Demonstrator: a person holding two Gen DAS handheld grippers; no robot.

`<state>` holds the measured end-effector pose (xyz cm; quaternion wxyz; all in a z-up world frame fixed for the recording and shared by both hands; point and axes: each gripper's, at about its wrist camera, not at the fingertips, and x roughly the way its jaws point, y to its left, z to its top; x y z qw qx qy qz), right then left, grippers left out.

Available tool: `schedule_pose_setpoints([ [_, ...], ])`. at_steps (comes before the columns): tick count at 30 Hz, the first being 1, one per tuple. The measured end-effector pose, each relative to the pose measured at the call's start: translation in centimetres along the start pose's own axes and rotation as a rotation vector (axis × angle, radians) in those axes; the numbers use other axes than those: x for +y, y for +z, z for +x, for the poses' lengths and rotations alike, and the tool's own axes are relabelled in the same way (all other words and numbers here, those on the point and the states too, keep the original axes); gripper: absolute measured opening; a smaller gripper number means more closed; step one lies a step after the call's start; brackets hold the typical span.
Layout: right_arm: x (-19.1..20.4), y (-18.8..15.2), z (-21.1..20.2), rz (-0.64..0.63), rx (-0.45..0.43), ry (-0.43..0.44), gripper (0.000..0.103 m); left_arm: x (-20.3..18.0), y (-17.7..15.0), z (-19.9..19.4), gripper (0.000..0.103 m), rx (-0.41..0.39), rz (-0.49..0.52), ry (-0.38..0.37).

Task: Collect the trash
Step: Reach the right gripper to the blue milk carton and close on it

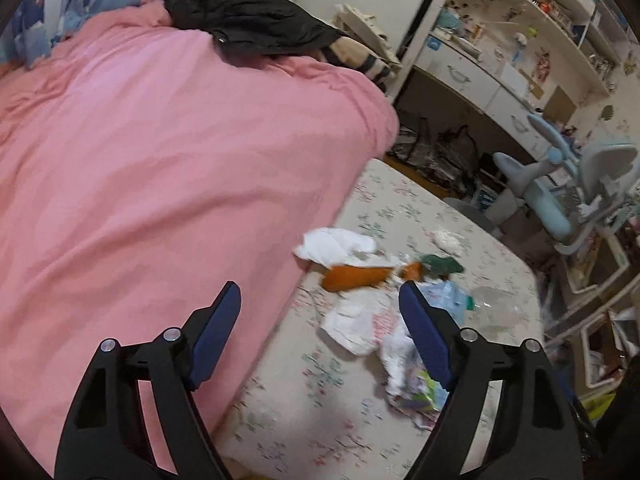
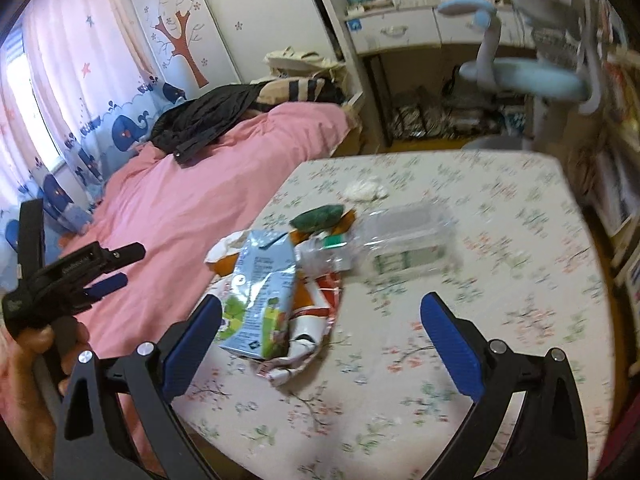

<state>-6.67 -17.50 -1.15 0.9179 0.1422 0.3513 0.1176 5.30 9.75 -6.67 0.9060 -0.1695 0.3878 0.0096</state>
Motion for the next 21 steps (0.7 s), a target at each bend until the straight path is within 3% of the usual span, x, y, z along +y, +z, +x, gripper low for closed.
schedule_pose_setpoints([
  [4, 0.0, 0.1, 2.6, 0.041, 0.051, 0.063, 0.088, -0.6, 0.8, 0.6, 0.078, -0.036, 0.095, 0.086],
  [9, -0.2, 0.0, 5.1, 0.103, 0.108, 0.136, 0.082, -0.2, 1.4, 2.6, 0.078, 0.052, 0.067, 0.026],
  [15, 0.4, 0.0, 7.8, 0.127, 0.164, 0.171, 0.075, -1.2, 1.1, 3.7, 0.078, 0.079, 0.079, -0.004],
  [20, 1.2, -0.5, 8.8, 0.119, 0.191, 0.21, 0.059, -1.4, 0.9, 3.7, 0.078, 0.085, 0.092, -0.001],
  [21, 1.3, -0.5, 8.7, 0.122, 0.194, 0.232, 0.044, -1.4, 1.0, 3.7, 0.078, 0.086, 0.089, -0.002],
])
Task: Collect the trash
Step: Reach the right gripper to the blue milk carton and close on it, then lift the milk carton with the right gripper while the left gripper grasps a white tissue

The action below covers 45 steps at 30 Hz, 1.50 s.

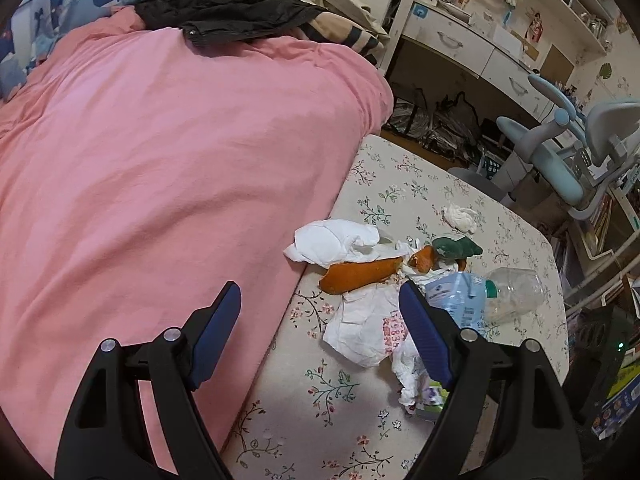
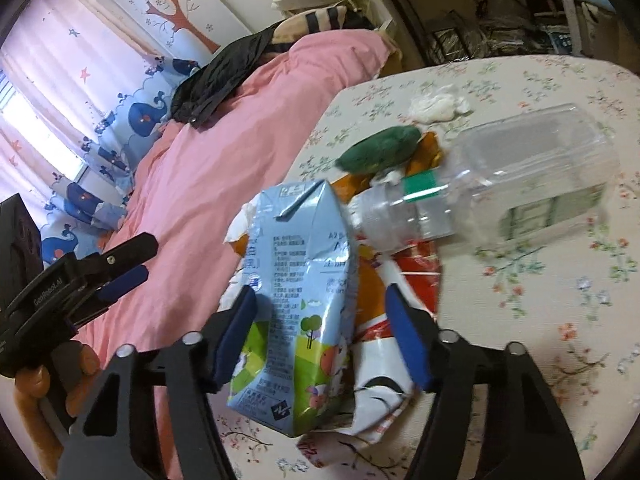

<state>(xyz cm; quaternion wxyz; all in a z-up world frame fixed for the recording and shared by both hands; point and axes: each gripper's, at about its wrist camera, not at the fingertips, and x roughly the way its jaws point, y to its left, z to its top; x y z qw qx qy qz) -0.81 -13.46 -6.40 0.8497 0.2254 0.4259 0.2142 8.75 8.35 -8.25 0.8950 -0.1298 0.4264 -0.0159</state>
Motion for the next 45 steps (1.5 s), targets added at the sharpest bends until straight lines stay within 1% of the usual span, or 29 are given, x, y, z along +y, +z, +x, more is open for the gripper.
schedule_pose_setpoints([
  [1, 0.1, -0.1, -0.1, 0.003, 0.003, 0.026, 0.035, 0.0, 0.0, -0.1, 0.078, 0.0, -0.003, -0.002],
  [4, 0.4, -0.2, -0.6, -0.014, 0.0, 0.051, 0.031, 0.1, -0.1, -0.3, 0.078, -0.002, 0.0, -0.001],
  [6, 0.3, 0.0, -1.2, -0.001, -0.018, 0.075, 0.031, 0.0, -0.2, -0.6, 0.078, -0.004, 0.006, -0.001],
  [9, 0.0, 0.6, -3.9, 0.036, -0.086, 0.126, 0.031, -0.5, -0.4, -1.0, 0.078, -0.005, 0.028, -0.005],
  [11, -0.1, 1.1, -6.7, 0.035, -0.144, 0.132, 0.031, -0.8, -0.7, -1.1, 0.078, -0.004, 0.044, -0.009],
  [12, -0.2, 1.2, -7.4, 0.032, -0.157, 0.122, 0.031, -1.1, -0.9, -1.2, 0.078, 0.003, 0.058, -0.011],
  [14, -0.6, 1.4, -9.3, 0.013, -0.173, 0.055, 0.031, -1.7, -1.4, -1.0, 0.078, 0.026, 0.084, -0.026],
  [15, -0.7, 1.5, -9.7, 0.005, -0.171, 0.024, 0.031, -2.2, -1.8, -0.6, 0.078, 0.058, 0.101, -0.046],
  [16, -1.2, 1.5, -10.1, -0.003, -0.163, -0.028, 0.031, -2.5, -2.1, -0.2, 0.078, 0.083, 0.112, -0.062],
  [19, -3.2, 0.9, -10.1, 0.003, -0.117, -0.127, 0.031, -4.0, -3.5, 1.2, 0.078, 0.17, 0.156, -0.11],
  [21, -4.7, 0.6, -9.8, 0.031, -0.087, -0.146, 0.031, -5.2, -4.5, 2.1, 0.078, 0.212, 0.196, -0.119],
  [24, -6.0, 0.3, -9.1, 0.048, -0.046, -0.175, 0.031, -6.6, -5.7, 3.1, 0.078, 0.234, 0.242, -0.094],
  [26, -6.4, 0.3, -8.6, 0.044, -0.022, -0.2, 0.031, -6.9, -6.2, 3.8, 0.076, 0.245, 0.242, -0.072],
  [27, -6.5, 0.3, -8.5, 0.042, -0.016, -0.207, 0.032, -7.0, -6.4, 4.3, 0.071, 0.254, 0.231, -0.064],
  [28, -6.6, 0.2, -8.3, 0.041, -0.007, -0.215, 0.032, -7.0, -6.6, 4.6, 0.064, 0.263, 0.22, -0.071],
  [29, -6.8, 0.2, -8.0, 0.042, 0.002, -0.22, 0.032, -6.9, -6.7, 5.0, 0.06, 0.271, 0.21, -0.082],
  [31, -7.0, 0.1, -7.5, 0.046, 0.017, -0.221, 0.032, -6.8, -6.9, 5.6, 0.043, 0.288, 0.192, -0.105],
  [32, -7.2, 0.0, -7.4, 0.048, 0.023, -0.22, 0.032, -6.8, -7.0, 5.8, 0.038, 0.288, 0.188, -0.11],
  [34, -7.4, -0.2, -7.1, 0.048, 0.043, -0.215, 0.032, -6.8, -6.8, 6.0, 0.022, 0.284, 0.183, -0.118],
  [35, -7.3, -0.2, -7.0, 0.046, 0.055, -0.218, 0.032, -6.8, -6.8, 5.9, 0.019, 0.276, 0.184, -0.118],
  [37, -7.3, -0.4, -6.5, 0.042, 0.069, -0.225, 0.035, -6.9, -6.5, 5.3, 0.009, 0.254, 0.192, -0.124],
  [40, -7.2, -0.7, -6.2, 0.035, 0.084, -0.218, 0.035, -7.0, -5.9, 4.1, 0.007, 0.226, 0.202, -0.145],
  [41, -7.0, -0.7, -6.4, 0.03, 0.08, -0.222, 0.035, -7.1, -5.6, 3.7, 0.007, 0.217, 0.205, -0.154],
  [42, -6.9, -0.8, -6.6, 0.026, 0.075, -0.224, 0.033, -7.1, -5.4, 2.9, 0.006, 0.201, 0.208, -0.168],
  [45, -6.7, -0.8, -7.5, 0.022, 0.037, -0.224, 0.032, -7.3, -4.9, 0.9, 0.006, 0.149, 0.221, -0.198],
])
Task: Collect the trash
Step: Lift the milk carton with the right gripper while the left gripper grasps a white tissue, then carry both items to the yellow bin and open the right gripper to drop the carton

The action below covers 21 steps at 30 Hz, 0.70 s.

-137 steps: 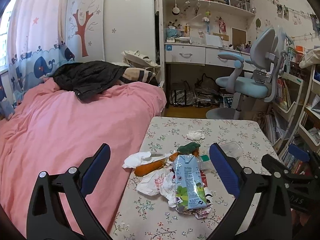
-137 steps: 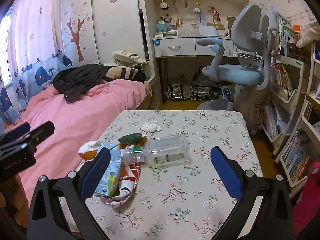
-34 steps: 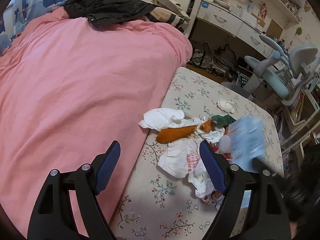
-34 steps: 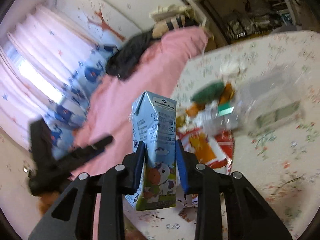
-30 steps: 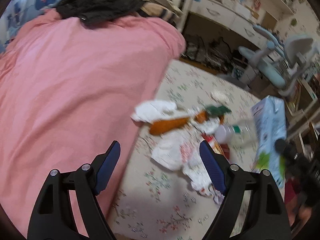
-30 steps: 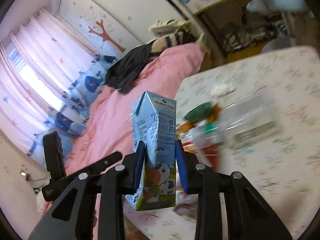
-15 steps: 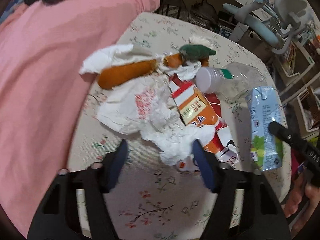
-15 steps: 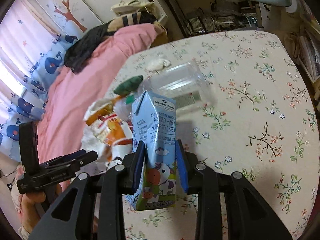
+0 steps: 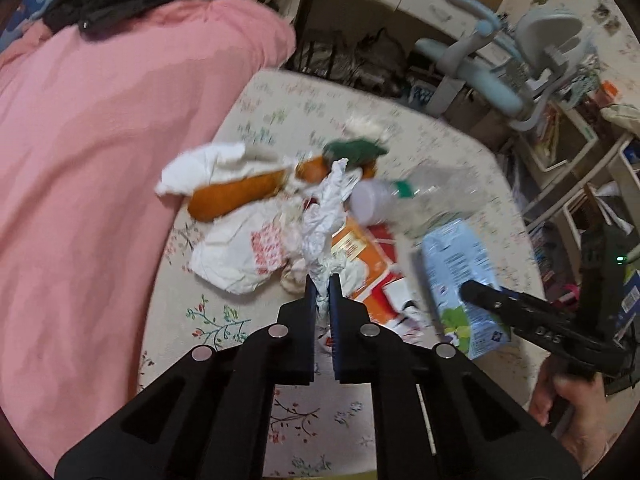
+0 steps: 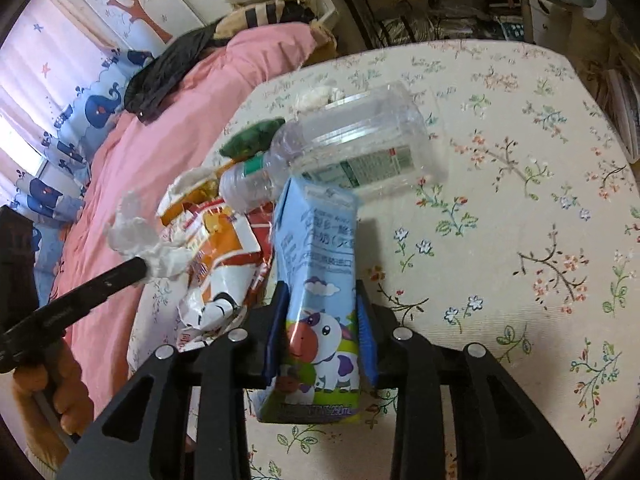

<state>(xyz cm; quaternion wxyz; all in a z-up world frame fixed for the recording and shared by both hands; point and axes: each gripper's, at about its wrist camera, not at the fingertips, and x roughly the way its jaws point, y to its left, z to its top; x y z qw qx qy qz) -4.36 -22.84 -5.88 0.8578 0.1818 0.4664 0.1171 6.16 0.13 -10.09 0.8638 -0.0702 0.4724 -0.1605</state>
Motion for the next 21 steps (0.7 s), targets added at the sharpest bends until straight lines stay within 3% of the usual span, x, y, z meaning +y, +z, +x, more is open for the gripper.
schedule_pose_setpoints([
  [10, 0.8, -0.4, -3.4, 0.008, -0.098, 0.056, 0.032, -1.1, -0.2, -4.8, 0.006, -0.113, 0.05, -0.031],
  [13, 1.5, -1.1, -3.2, -0.055, -0.076, -0.014, 0.032, -1.3, -0.7, -5.7, 0.006, -0.128, 0.052, -0.025],
  [18, 2.5, -2.9, -1.6, -0.19, 0.034, -0.129, 0.032, -1.7, -1.3, -6.6, 0.006, -0.144, 0.068, -0.007],
  [21, 2.6, -3.6, -0.8, -0.23, 0.056, -0.153, 0.032, -1.8, -1.4, -6.7, 0.006, -0.148, 0.074, -0.006],
])
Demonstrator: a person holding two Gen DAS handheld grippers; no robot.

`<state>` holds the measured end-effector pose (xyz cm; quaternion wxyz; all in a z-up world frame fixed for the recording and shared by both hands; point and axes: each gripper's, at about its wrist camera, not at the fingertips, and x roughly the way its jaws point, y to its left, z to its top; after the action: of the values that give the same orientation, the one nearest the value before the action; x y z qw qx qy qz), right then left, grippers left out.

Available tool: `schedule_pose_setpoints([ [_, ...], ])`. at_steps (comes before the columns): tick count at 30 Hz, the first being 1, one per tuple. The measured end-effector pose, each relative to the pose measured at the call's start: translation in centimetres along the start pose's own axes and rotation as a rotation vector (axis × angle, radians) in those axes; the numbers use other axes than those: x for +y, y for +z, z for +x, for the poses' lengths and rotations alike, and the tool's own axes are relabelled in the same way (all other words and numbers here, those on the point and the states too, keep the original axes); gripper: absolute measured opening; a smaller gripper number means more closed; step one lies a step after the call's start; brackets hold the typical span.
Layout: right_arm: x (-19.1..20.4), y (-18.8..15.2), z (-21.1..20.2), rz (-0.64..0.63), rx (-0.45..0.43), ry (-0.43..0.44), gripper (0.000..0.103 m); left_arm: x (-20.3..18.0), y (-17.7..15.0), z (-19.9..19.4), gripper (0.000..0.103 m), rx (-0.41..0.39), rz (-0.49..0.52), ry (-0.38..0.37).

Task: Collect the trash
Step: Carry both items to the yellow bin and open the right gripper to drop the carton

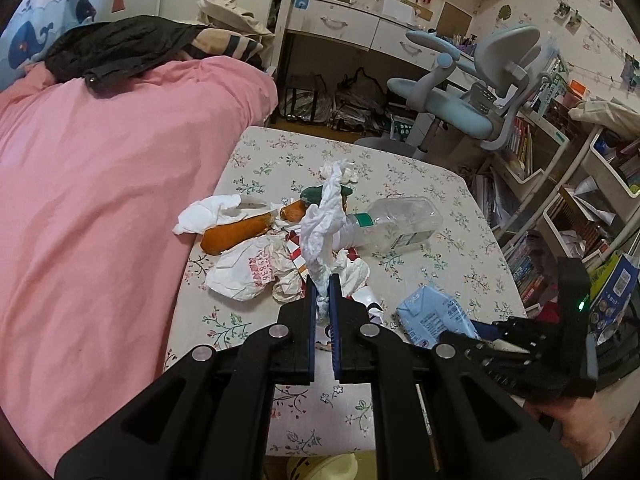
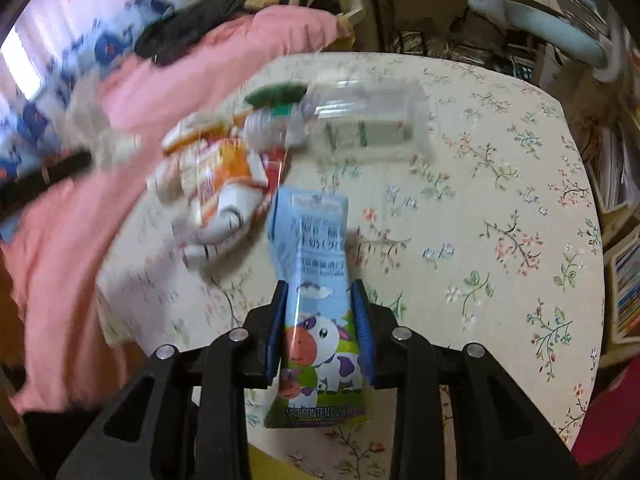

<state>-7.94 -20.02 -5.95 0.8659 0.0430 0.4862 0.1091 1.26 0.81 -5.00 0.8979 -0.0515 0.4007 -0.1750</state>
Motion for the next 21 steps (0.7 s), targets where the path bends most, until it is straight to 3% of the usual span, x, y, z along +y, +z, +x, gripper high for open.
schedule_pose_setpoints([
  [3, -0.1, 0.0, 0.0, 0.007, -0.015, 0.014, 0.032, -0.4, 0.0, -0.2, 0.006, -0.006, 0.015, -0.005],
  [12, -0.3, -1.2, -5.5, 0.183, -0.171, 0.217, 0.032, -2.0, -2.2, -2.2, 0.006, -0.029, 0.069, -0.05],
  [18, 3.1, -6.6, -8.3, 0.142, -0.191, 0.249, 0.032, -2.4, -5.0, -4.4, 0.006, -0.03, 0.074, -0.062],
  [21, 4.9, -9.6, -8.0, 0.102, -0.147, 0.236, 0.032, -2.6, -6.6, -5.6, 0.006, -0.033, 0.075, -0.06],
])
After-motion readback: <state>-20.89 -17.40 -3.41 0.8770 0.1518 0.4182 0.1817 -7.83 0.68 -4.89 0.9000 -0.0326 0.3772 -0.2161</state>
